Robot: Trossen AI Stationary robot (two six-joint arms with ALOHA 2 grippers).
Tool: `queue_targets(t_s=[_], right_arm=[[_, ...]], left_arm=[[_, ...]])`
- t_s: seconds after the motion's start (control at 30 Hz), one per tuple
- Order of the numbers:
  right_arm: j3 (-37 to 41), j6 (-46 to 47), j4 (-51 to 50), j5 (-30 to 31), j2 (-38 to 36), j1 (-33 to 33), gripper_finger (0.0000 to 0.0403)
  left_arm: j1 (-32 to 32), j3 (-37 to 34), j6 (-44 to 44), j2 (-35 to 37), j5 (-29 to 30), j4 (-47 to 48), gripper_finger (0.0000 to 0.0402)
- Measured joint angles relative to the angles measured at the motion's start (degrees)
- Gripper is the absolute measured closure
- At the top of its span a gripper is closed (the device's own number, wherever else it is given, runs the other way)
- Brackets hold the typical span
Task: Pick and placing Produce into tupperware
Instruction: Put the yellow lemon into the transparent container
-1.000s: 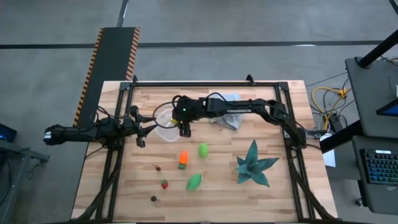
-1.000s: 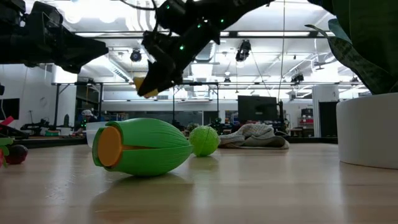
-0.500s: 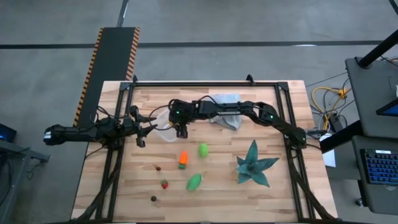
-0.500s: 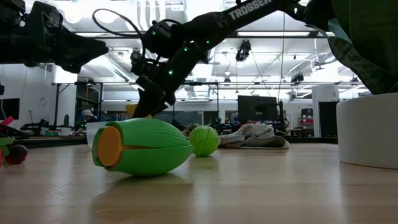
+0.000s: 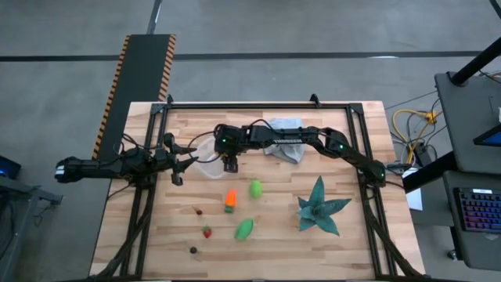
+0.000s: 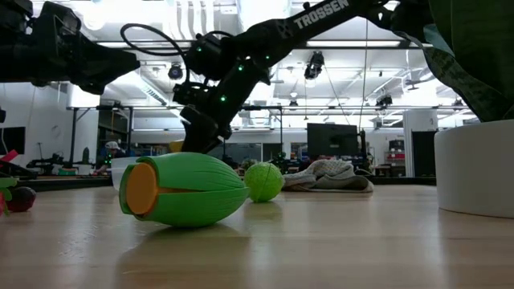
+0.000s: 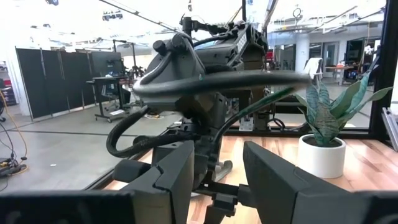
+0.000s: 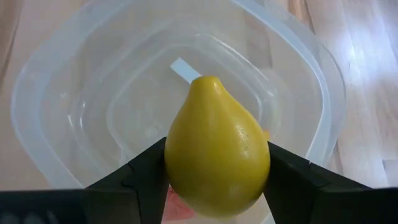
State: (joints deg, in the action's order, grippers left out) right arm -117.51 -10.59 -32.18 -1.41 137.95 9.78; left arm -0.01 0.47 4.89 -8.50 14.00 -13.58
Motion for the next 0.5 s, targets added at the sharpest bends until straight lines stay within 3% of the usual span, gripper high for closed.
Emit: queue_targets(t_s=[0.23,0.5], right_arm=[[0.01,0.04,-0.9,-0.02,0.0,0.0,0.0193],[-0.09,0.67,-1.01,-0.02,0.0,0.0,0.0146]], left_arm=[[0.0,0.02,0.0,-0.08,-0.02,0.0,0.0275],[0.0,0.0,0.0,-0.08,-0.04,-0.02,0.0275]])
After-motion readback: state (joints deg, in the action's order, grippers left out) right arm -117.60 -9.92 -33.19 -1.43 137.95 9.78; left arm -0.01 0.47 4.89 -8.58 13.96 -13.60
